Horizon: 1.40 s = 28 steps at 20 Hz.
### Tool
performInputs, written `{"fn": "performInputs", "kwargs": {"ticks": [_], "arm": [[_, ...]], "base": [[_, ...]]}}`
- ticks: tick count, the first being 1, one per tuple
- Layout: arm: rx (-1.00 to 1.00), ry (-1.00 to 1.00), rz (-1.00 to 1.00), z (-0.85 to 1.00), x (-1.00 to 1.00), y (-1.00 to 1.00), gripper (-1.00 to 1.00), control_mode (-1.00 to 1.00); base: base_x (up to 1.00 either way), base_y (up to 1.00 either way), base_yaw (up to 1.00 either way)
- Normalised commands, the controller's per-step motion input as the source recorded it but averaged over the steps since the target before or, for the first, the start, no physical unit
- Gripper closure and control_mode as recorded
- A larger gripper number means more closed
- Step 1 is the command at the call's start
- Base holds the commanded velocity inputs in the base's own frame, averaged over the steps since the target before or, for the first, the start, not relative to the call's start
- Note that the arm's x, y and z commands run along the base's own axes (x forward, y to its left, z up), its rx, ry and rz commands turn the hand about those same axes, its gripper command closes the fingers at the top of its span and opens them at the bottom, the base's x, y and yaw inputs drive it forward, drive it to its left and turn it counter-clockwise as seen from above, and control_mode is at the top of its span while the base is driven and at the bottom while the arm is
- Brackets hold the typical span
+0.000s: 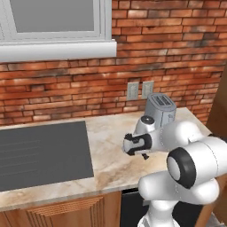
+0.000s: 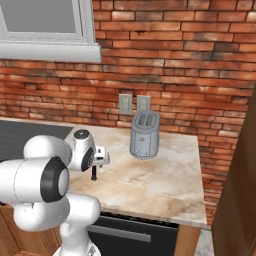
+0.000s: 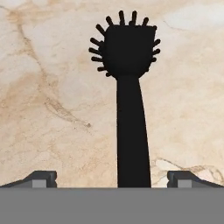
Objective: Grab the spray bottle from the cabinet, then place it next to the cutting board for sanitizing. Then grab the dish brush from the countertop next to the sink and place it next to the cutting board.
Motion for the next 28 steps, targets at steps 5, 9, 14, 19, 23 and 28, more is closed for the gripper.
{"fn": "performInputs", "kwargs": {"ticks": [5, 9, 14, 19, 23, 28], "arm": [[0.00, 0.00, 0.06, -0.26, 0.10, 0.00, -1.00, -1.00], [-0.01, 0.00, 0.05, -0.34, 0.16, 0.01, 1.00, -1.00], [-0.01, 0.00, 0.04, -0.27, 0.03, 0.02, 1.00, -1.00], [0.00, 0.00, 0.04, -0.26, 0.00, 0.00, 1.00, -1.00], [0.00, -0.08, 0.01, -0.01, -0.15, 0.09, 1.00, -1.00], [0.00, -0.07, 0.00, 0.00, -0.18, 0.49, 1.00, -1.00]], "base": [[0.00, 0.00, 0.00], [0.00, 0.00, 0.00], [0.00, 0.00, 0.00], [0.00, 0.00, 0.00], [0.00, 0.00, 0.00], [0.00, 0.00, 0.00]]}}
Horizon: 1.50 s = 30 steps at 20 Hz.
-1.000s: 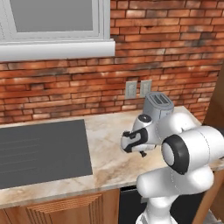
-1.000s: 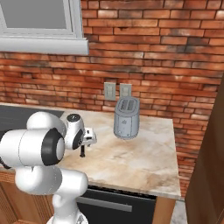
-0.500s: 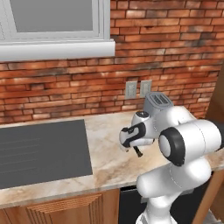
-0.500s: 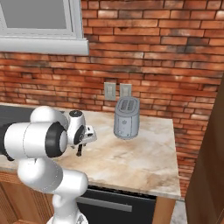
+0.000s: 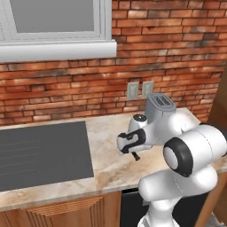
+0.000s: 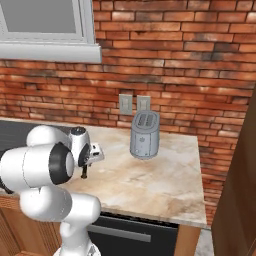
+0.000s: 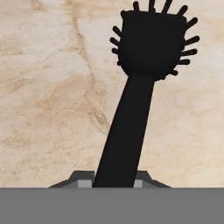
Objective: Grab the spray bottle from the cabinet, then place it next to the cutting board for sanitizing. Then grab the dish brush from the countertop next to the sink and place it next to the cutting board.
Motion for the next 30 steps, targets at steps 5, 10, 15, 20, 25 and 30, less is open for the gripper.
{"fn": "performInputs", "kwargs": {"ticks": [5, 10, 15, 20, 25, 30], "arm": [[0.01, -0.12, 0.00, 0.46, -0.34, 0.13, 1.00, -1.00], [0.03, -0.29, 0.00, 1.00, -0.51, 0.00, 1.00, -1.00], [0.09, -0.41, 0.00, 1.00, -0.48, -0.08, 1.00, -1.00], [0.08, -0.34, 0.00, 1.00, -0.34, -0.27, 1.00, -1.00], [0.09, -0.22, -0.03, 0.97, -0.52, -0.40, 1.00, -1.00], [0.08, -0.06, -0.08, 1.00, -0.45, -0.45, 1.00, -1.00]], "base": [[0.00, 0.00, 0.00], [0.00, 0.00, 0.00], [0.00, 0.00, 0.00], [0.00, 0.00, 0.00], [0.00, 0.00, 0.00], [0.00, 0.00, 0.00]]}}
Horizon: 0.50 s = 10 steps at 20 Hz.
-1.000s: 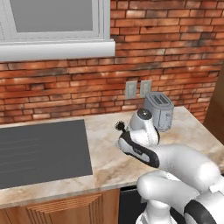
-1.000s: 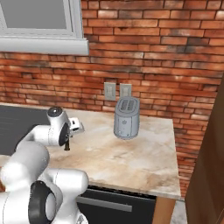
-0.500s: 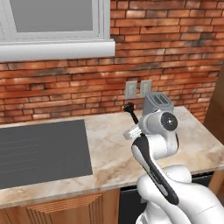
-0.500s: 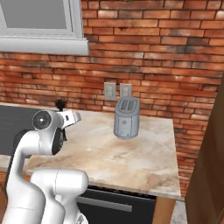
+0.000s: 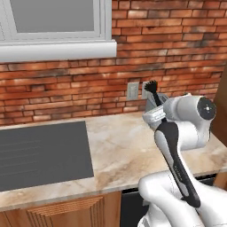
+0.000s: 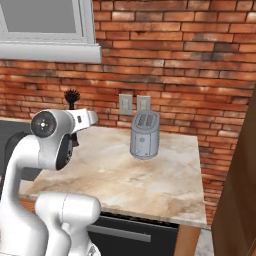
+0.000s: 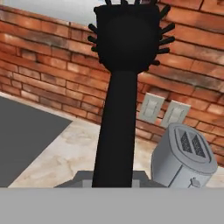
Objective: Grab the spray bottle from the cabinet, then place it next to the cutting board for sanitizing. Then grab the dish brush from the countertop next to the sink and place it next to the cutting board.
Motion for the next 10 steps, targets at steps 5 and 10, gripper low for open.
{"fn": "performInputs", "kwargs": {"ticks": [5, 10], "arm": [[0.10, 0.05, -0.07, 0.75, -0.54, -0.42, 1.00, -1.00], [0.04, -0.14, -0.01, 0.40, -0.58, -0.24, 1.00, -1.00]], "base": [[0.00, 0.00, 0.00], [0.00, 0.00, 0.00]]}}
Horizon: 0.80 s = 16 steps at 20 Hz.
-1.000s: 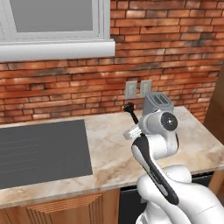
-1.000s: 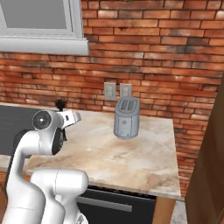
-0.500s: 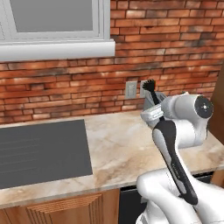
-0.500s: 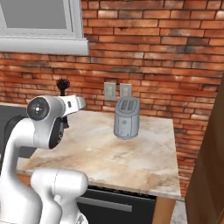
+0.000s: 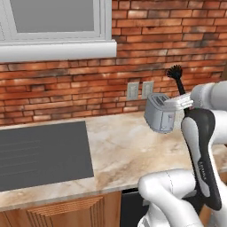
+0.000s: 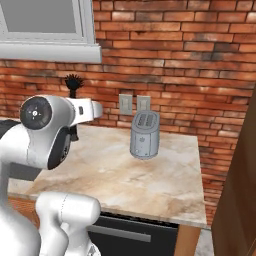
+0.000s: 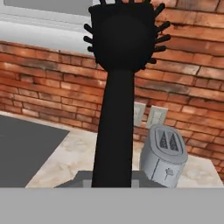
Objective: Grab the spray bottle from the cabinet, then place it next to the cutting board for sanitizing. Then grab the dish brush from the countertop next to the sink and place it next to the cutting board.
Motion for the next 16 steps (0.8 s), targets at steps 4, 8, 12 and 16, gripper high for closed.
{"fn": "performInputs", "kwargs": {"ticks": [4, 8, 12, 16], "arm": [[0.05, -0.34, -0.02, 0.35, -0.78, -0.26, 1.00, -1.00], [0.04, -0.25, -0.02, 0.30, -0.60, -0.07, 1.00, -1.00], [0.03, -0.22, -0.01, 0.31, -0.42, 0.00, 1.00, 1.00], [0.00, 0.00, 0.00, 0.00, 0.00, 0.00, 1.00, 1.00]], "base": [[0.00, 0.00, 0.00], [0.00, 0.00, 0.00], [-0.14, 0.00, 0.00], [-0.46, 0.07, 0.00]]}}
